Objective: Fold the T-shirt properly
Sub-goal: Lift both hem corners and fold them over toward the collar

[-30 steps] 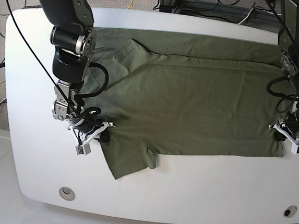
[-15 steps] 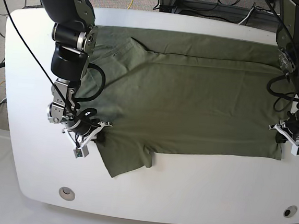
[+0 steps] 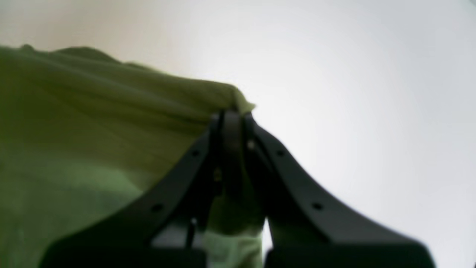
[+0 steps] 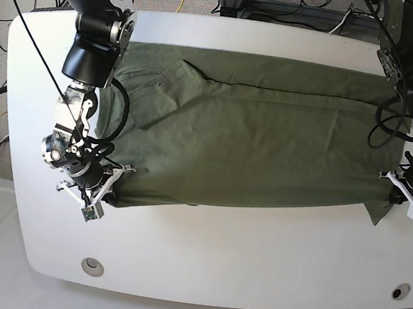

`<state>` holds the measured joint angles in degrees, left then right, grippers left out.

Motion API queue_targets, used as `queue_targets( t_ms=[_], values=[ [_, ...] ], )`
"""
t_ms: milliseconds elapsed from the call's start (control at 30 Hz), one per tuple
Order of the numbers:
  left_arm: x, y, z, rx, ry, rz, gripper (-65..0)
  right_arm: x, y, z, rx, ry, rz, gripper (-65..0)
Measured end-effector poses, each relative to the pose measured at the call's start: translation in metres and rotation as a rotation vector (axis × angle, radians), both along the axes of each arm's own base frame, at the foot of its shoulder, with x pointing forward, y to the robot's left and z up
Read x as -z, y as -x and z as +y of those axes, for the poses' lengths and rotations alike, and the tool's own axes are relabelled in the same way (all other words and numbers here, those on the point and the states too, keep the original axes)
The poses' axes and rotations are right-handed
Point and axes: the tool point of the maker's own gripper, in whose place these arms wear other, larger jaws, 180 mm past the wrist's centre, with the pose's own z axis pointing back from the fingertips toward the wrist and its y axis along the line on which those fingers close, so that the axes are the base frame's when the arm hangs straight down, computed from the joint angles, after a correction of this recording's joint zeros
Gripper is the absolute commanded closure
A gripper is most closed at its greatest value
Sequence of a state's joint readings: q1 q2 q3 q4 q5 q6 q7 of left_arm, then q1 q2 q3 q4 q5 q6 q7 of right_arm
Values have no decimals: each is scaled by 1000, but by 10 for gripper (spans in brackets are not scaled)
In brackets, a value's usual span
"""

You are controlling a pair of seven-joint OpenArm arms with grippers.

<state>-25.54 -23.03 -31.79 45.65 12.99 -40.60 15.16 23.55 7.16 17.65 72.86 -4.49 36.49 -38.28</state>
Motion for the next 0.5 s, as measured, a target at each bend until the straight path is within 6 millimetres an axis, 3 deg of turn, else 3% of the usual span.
queue_targets(
  t_ms=[500],
  values=[
    [4,4,1,-19,-17,22,-4,-17,2,1,-2,39,-24,0]
  ],
)
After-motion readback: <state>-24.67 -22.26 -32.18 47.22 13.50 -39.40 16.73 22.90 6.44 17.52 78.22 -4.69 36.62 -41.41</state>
